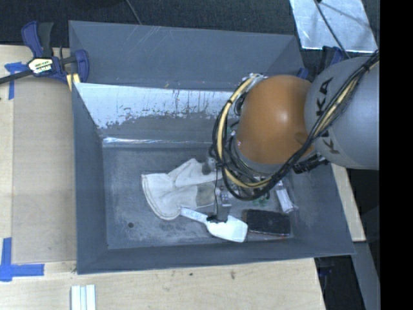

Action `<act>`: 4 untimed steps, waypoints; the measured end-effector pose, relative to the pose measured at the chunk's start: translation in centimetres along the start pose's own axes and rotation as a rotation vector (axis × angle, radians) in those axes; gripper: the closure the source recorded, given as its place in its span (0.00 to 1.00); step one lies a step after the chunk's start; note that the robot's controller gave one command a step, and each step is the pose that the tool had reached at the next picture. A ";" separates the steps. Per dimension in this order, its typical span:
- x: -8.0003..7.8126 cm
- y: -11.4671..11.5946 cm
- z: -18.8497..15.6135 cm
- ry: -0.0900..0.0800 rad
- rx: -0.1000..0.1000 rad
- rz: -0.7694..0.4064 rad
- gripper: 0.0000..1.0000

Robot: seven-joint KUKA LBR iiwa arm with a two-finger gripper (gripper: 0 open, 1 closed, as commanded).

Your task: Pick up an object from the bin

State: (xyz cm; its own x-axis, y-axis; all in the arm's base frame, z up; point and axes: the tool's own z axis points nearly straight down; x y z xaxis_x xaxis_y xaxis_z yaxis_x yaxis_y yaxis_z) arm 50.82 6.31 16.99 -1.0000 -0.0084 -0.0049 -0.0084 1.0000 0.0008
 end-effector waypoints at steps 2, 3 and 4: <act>-2.7 -1.1 4.4 -0.006 0.001 -0.046 0.00; -4.7 -0.3 9.5 -0.007 -0.001 0.007 1.00; -4.7 -0.3 9.5 -0.007 -0.001 0.007 1.00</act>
Offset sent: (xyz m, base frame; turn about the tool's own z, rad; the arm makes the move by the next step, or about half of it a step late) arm 0.0391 -0.0139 -0.0784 -0.0697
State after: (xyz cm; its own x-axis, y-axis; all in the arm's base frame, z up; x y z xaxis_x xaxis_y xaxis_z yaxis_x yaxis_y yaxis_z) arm 55.61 6.05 7.52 -0.9999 -0.0011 -0.0124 -0.0011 1.0000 0.0017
